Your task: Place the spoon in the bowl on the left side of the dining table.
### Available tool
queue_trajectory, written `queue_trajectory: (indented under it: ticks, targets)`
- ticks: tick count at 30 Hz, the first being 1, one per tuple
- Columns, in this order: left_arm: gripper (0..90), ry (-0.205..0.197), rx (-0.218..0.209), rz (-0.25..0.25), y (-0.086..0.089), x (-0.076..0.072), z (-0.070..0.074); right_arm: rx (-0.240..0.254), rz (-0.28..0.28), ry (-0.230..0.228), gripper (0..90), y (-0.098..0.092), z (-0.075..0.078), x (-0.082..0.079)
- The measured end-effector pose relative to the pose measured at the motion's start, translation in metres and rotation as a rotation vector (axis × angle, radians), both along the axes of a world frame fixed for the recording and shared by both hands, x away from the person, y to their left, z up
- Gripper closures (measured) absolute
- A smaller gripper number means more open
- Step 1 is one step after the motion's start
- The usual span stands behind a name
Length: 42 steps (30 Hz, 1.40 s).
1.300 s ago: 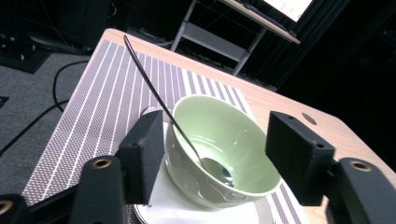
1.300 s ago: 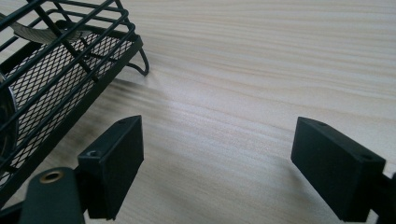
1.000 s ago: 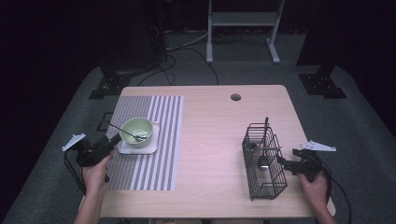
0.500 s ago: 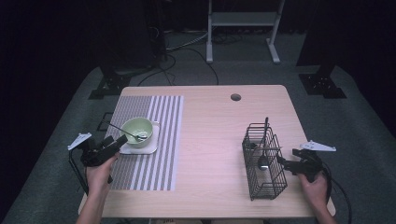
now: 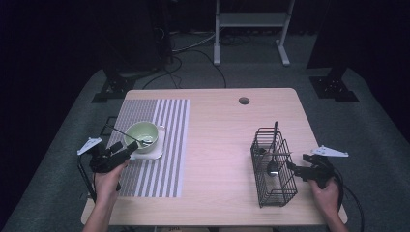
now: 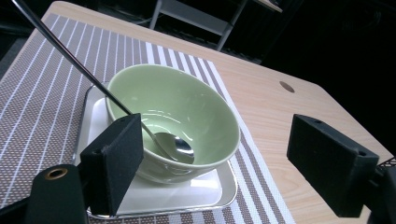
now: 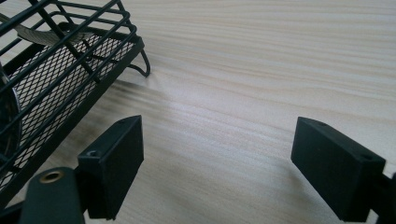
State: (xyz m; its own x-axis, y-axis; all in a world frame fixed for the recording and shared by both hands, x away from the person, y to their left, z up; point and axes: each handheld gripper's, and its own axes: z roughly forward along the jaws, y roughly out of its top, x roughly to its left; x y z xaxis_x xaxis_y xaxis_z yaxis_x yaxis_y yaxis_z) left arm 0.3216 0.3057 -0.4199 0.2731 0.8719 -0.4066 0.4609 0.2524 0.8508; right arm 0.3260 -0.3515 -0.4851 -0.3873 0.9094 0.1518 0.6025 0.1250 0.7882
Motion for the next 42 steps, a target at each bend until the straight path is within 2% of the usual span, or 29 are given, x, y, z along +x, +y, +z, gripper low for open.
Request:
queue_trajectory:
  ticks: [3,15,20,22,32,42]
  targets:
    - [15.3,0.006,-0.002,-0.001,-0.003,0.001,0.000,-0.002,0.000,0.001,16.0,0.000,0.000,0.000]
    - [15.2,0.008,0.001,-0.050,-0.019,0.001,-0.001,0.000,0.001,0.000,16.0,0.000,0.000,0.000]
    - [14.9,0.010,0.010,-0.076,-0.030,0.003,-0.001,-0.004,0.003,-0.001,16.0,0.001,0.000,0.000]
    - [10.4,0.017,0.009,-0.086,-0.035,0.004,-0.001,-0.001,0.002,-0.001,16.0,0.000,0.000,0.000]
    - [10.0,0.016,0.019,-0.151,-0.058,0.005,0.001,-0.003,0.004,-0.002,16.0,0.000,0.000,0.000]
    - [8.9,0.032,0.021,-0.214,-0.085,0.008,-0.005,0.000,0.005,-0.003,16.0,0.000,0.000,0.000]
